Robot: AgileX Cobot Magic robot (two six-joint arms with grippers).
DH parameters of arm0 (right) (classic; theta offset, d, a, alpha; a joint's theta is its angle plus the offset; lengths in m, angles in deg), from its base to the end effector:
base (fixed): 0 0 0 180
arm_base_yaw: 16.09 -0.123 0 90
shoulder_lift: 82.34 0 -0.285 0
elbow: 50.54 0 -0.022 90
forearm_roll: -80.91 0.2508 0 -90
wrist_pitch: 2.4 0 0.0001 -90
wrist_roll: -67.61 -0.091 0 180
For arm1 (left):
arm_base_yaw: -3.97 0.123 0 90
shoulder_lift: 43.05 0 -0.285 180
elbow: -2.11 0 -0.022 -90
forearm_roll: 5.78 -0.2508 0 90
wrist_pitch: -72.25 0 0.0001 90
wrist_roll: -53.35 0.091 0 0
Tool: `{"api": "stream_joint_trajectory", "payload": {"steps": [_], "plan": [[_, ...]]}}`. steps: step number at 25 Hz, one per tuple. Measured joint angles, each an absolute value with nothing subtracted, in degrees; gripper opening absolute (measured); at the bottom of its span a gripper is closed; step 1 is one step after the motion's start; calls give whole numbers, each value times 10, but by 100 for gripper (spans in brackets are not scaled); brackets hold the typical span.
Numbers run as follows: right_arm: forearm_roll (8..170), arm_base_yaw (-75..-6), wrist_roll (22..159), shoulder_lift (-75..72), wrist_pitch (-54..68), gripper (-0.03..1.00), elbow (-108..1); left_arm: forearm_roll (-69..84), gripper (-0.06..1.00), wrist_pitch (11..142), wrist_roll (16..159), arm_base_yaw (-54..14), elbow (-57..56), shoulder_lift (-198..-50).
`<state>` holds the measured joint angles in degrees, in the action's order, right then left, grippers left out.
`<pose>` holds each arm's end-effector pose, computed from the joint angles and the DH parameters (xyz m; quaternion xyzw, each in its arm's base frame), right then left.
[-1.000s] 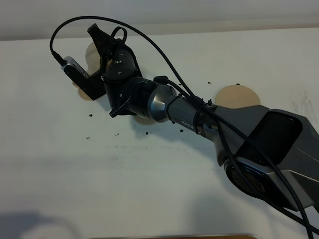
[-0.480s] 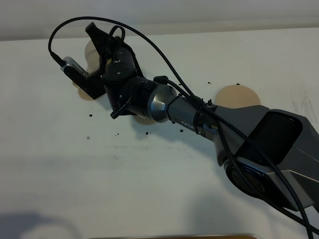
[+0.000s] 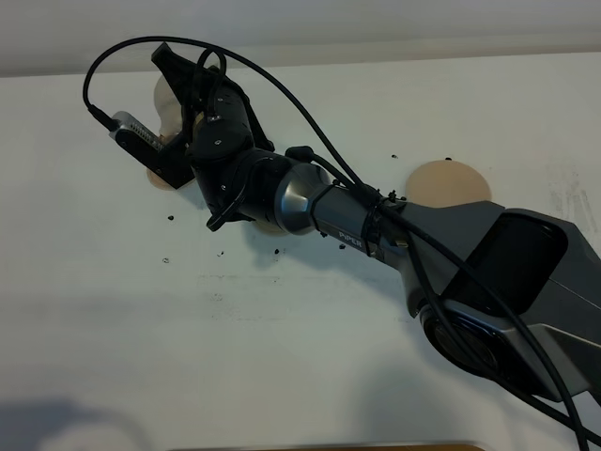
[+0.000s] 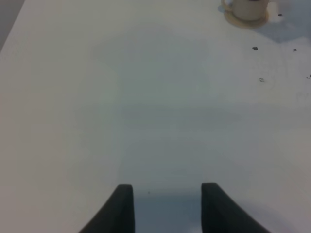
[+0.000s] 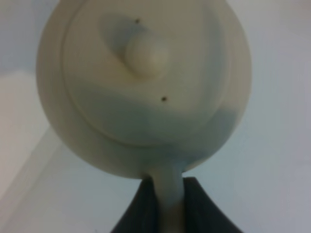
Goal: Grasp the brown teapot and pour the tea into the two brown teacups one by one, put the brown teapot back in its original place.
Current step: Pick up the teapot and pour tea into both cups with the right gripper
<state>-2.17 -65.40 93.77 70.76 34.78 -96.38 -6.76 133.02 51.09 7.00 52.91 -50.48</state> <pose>0.4114 0.3946 0.1707 -0.7373 0.3307 -0.4860 0.3329 -0.0015 0.0013 0.2664 -0.0399 0.8607 0.0120 0.5075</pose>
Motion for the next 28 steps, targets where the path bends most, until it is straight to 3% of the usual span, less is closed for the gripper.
{"api": "stream_joint_trajectory", "payload": {"steps": [28], "plan": [[-97, -654, 938, 708, 348, 11, -956, -68, 31, 1330, 511, 70, 529, -505]]}}
